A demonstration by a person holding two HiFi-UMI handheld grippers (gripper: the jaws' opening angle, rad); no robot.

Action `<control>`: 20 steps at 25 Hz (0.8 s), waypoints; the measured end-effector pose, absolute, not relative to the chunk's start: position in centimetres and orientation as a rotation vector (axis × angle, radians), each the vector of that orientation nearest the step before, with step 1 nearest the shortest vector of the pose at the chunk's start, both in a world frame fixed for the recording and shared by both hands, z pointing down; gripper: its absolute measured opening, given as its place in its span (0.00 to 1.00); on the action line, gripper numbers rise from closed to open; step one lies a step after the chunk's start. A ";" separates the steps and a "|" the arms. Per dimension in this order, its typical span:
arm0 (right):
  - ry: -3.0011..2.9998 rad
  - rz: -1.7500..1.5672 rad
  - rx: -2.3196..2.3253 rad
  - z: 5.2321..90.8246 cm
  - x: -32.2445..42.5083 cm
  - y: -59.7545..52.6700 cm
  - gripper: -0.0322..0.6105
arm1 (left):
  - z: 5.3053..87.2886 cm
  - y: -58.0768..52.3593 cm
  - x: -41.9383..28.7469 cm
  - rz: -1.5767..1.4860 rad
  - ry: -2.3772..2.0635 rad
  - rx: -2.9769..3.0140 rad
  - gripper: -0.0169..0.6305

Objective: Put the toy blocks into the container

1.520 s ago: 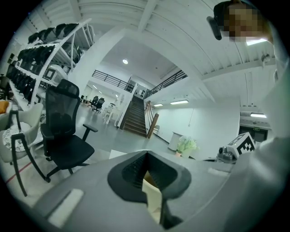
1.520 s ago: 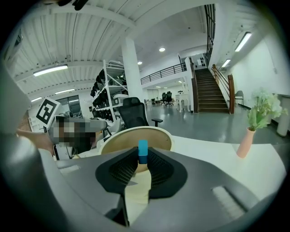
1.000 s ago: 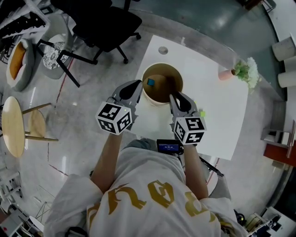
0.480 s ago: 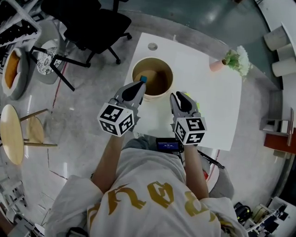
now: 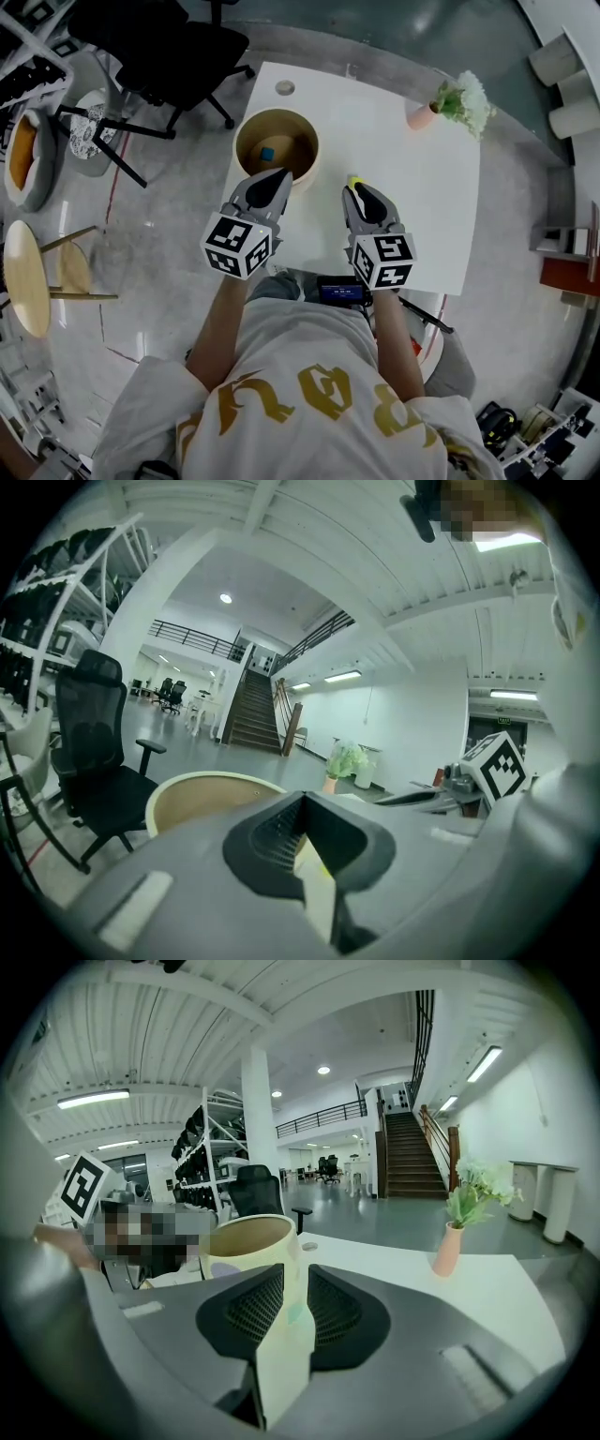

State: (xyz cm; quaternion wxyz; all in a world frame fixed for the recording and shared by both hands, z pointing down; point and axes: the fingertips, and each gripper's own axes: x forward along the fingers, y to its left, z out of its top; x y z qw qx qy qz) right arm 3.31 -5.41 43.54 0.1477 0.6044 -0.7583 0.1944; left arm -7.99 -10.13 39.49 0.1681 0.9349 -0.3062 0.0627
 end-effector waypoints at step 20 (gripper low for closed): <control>-2.097 0.653 1.702 48.3 12.8 -3.4 0.22 | 44.3 -7.1 2.2 0.402 -0.780 2.654 0.03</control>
